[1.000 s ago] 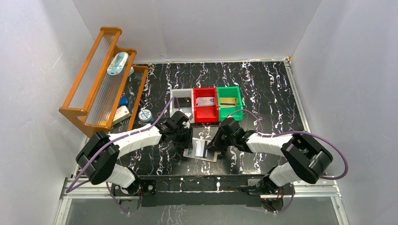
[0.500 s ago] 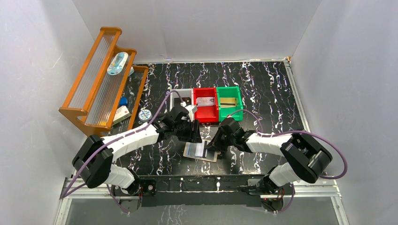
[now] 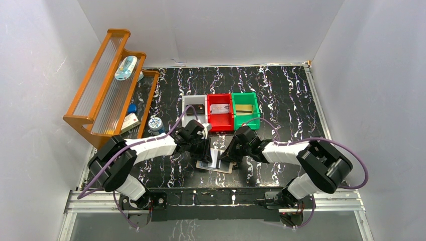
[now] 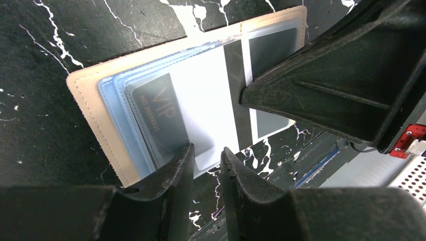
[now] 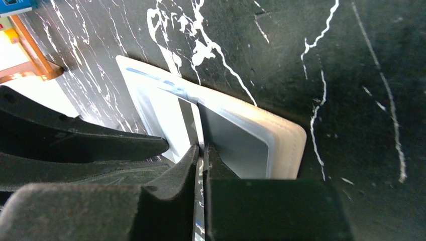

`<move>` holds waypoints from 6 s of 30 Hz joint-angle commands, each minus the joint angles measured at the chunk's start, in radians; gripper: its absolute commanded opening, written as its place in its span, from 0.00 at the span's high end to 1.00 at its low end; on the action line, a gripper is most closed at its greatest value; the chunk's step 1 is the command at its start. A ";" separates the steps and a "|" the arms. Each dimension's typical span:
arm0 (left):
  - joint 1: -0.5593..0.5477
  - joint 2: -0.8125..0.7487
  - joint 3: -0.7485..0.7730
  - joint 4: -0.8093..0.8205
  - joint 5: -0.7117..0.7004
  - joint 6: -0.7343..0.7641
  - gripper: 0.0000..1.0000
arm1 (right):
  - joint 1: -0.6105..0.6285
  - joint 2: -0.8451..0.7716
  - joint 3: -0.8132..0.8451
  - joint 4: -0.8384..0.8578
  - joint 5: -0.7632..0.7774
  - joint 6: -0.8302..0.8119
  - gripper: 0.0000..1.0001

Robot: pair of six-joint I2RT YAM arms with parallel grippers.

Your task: Take the credit cards out of the card holder

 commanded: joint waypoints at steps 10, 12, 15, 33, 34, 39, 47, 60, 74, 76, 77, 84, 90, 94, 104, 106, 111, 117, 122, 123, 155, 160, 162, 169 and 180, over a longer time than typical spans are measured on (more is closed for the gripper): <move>-0.002 0.027 -0.010 -0.102 -0.089 0.020 0.77 | -0.006 0.036 -0.031 0.048 0.016 -0.004 0.87; -0.002 0.022 -0.014 -0.101 -0.098 0.022 0.77 | -0.006 0.035 -0.039 0.057 0.014 -0.002 0.87; -0.001 0.015 -0.014 -0.096 -0.111 0.032 0.77 | -0.006 0.023 -0.045 0.063 0.011 0.001 0.87; -0.001 0.015 -0.073 -0.063 -0.116 0.010 0.81 | -0.006 -0.057 -0.092 0.139 0.030 0.018 0.71; -0.001 0.019 -0.070 -0.063 -0.109 0.011 0.81 | -0.005 -0.054 -0.098 0.157 0.025 0.019 0.69; -0.002 0.021 -0.077 -0.060 -0.114 0.004 0.82 | -0.006 -0.012 -0.100 0.211 0.008 0.015 0.64; -0.002 0.032 -0.090 -0.049 -0.111 -0.007 0.84 | -0.003 0.050 -0.138 0.338 -0.023 -0.011 0.68; -0.003 0.039 -0.109 -0.020 -0.097 -0.020 0.87 | 0.006 0.119 -0.206 0.635 -0.119 -0.033 0.74; -0.003 -0.050 -0.113 -0.041 -0.185 -0.036 0.85 | 0.007 -0.080 -0.178 0.323 0.025 -0.124 1.00; -0.003 -0.065 -0.104 -0.054 -0.190 -0.032 0.85 | 0.006 -0.135 -0.129 0.225 0.088 -0.157 1.00; -0.003 -0.069 -0.098 -0.062 -0.190 -0.029 0.85 | 0.002 -0.156 -0.120 0.177 0.109 -0.181 1.00; -0.001 -0.137 -0.086 -0.113 -0.204 -0.031 0.77 | -0.013 -0.251 -0.043 0.037 0.116 -0.284 1.00; -0.002 -0.269 -0.070 -0.162 -0.277 -0.031 0.56 | -0.014 -0.342 0.005 0.009 0.116 -0.340 1.00; -0.002 -0.343 -0.024 -0.247 -0.427 -0.011 0.42 | -0.015 -0.400 0.031 0.016 0.163 -0.392 1.00; 0.144 -0.354 -0.020 -0.319 -0.465 0.030 0.24 | -0.016 -0.426 0.162 -0.030 0.272 -0.659 1.00; 0.231 -0.360 -0.008 -0.323 -0.402 0.052 0.21 | -0.015 -0.435 0.154 0.061 0.270 -0.712 1.00; 0.348 -0.413 -0.001 -0.297 -0.243 0.119 0.12 | -0.023 -0.371 0.221 0.101 0.297 -0.811 1.00; 0.348 -0.495 0.005 -0.294 -0.201 0.187 0.02 | -0.027 -0.219 0.409 -0.027 0.246 -1.127 1.00; 0.348 -0.548 0.042 -0.301 -0.248 0.248 0.02 | -0.027 -0.109 0.507 -0.145 0.235 -1.477 1.00; 0.348 -0.556 0.041 -0.300 -0.264 0.259 0.02 | -0.027 -0.089 0.517 -0.152 0.236 -1.525 1.00; 0.348 -0.637 -0.028 -0.294 -0.393 0.384 0.02 | -0.067 0.470 0.867 -0.217 0.423 -2.171 1.00; 0.348 -0.644 -0.029 -0.294 -0.415 0.382 0.02 | -0.075 0.519 0.925 -0.226 0.439 -2.190 1.00; 0.348 -0.639 -0.025 -0.298 -0.428 0.381 0.02 | -0.079 0.535 0.948 -0.255 0.436 -2.192 1.00; 0.348 -0.623 -0.022 -0.303 -0.441 0.375 0.02 | -0.089 0.551 0.946 -0.266 0.384 -2.195 1.00; 0.348 -0.588 -0.012 -0.308 -0.446 0.371 0.02 | -0.089 0.576 0.940 -0.303 0.351 -2.170 1.00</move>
